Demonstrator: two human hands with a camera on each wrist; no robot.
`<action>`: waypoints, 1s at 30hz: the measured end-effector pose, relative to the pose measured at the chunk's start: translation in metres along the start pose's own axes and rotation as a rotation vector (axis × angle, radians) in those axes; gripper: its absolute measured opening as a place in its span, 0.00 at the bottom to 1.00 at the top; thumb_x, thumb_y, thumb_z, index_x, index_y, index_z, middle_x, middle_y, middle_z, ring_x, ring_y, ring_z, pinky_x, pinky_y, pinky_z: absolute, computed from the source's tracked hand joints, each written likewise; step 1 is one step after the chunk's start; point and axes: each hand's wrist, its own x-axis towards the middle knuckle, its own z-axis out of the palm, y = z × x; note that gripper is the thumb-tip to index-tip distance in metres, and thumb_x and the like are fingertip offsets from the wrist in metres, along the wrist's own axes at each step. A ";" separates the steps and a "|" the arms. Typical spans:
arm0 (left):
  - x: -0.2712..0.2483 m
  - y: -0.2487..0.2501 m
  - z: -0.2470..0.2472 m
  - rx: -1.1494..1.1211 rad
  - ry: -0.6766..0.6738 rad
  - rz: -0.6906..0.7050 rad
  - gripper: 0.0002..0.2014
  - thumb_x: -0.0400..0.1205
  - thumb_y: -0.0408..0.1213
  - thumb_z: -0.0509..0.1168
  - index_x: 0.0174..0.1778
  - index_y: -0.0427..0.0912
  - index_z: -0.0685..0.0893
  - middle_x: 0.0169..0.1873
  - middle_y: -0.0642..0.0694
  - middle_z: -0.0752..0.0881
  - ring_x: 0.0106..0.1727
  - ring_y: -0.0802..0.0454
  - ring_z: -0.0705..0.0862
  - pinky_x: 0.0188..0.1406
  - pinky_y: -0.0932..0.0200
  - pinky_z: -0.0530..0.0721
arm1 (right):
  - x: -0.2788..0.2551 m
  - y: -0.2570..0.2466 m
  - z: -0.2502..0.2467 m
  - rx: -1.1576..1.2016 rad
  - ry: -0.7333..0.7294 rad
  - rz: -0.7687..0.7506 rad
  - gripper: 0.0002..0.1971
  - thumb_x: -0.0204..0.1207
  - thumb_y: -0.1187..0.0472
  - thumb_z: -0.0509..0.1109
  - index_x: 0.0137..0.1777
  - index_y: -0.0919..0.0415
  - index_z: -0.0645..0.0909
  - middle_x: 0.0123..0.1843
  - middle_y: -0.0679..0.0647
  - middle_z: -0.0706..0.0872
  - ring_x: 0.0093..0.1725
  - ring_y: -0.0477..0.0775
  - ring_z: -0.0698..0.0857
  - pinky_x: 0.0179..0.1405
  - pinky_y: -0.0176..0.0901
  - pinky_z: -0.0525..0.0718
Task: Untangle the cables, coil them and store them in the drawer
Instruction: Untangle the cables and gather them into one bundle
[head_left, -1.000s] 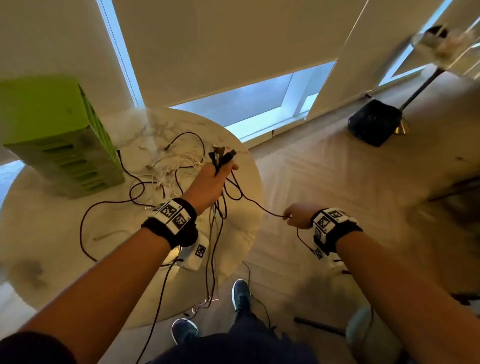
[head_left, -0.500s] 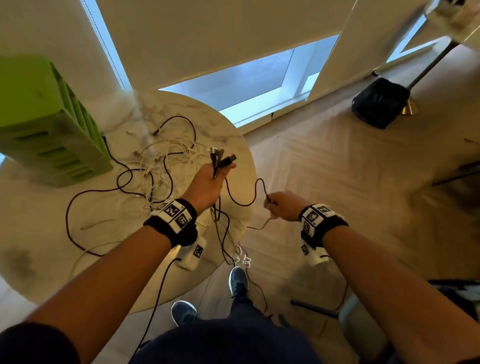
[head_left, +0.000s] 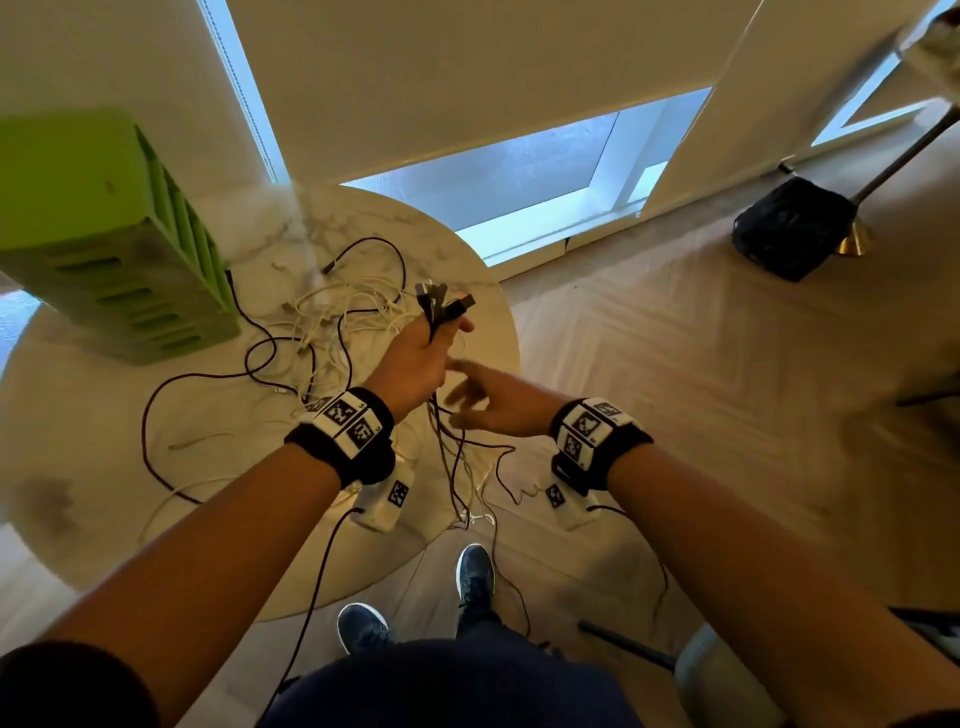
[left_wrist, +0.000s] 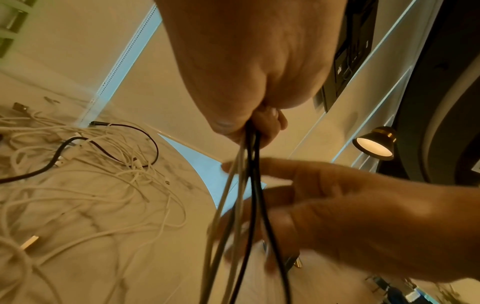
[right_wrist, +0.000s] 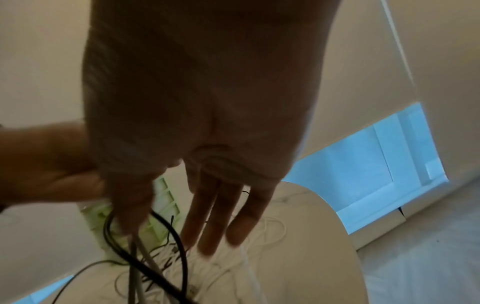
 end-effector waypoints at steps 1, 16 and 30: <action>0.000 0.002 -0.001 -0.028 0.015 -0.002 0.17 0.93 0.53 0.55 0.53 0.47 0.83 0.30 0.50 0.69 0.26 0.57 0.68 0.27 0.58 0.70 | 0.002 0.001 0.001 0.000 -0.086 0.051 0.48 0.77 0.47 0.78 0.89 0.48 0.50 0.77 0.54 0.78 0.71 0.52 0.81 0.75 0.56 0.79; -0.020 0.023 -0.026 -0.413 0.007 -0.096 0.16 0.94 0.48 0.51 0.51 0.42 0.76 0.29 0.48 0.68 0.45 0.44 0.86 0.68 0.37 0.81 | 0.017 0.006 0.007 -0.184 0.236 -0.100 0.18 0.87 0.43 0.63 0.45 0.57 0.70 0.35 0.51 0.79 0.32 0.52 0.75 0.33 0.47 0.73; -0.046 0.018 -0.123 -0.697 0.095 -0.216 0.14 0.90 0.36 0.54 0.37 0.50 0.68 0.29 0.52 0.60 0.27 0.56 0.61 0.42 0.48 0.87 | 0.051 -0.058 0.029 0.111 -0.061 -0.005 0.28 0.87 0.34 0.50 0.33 0.54 0.71 0.29 0.49 0.74 0.28 0.49 0.70 0.32 0.42 0.72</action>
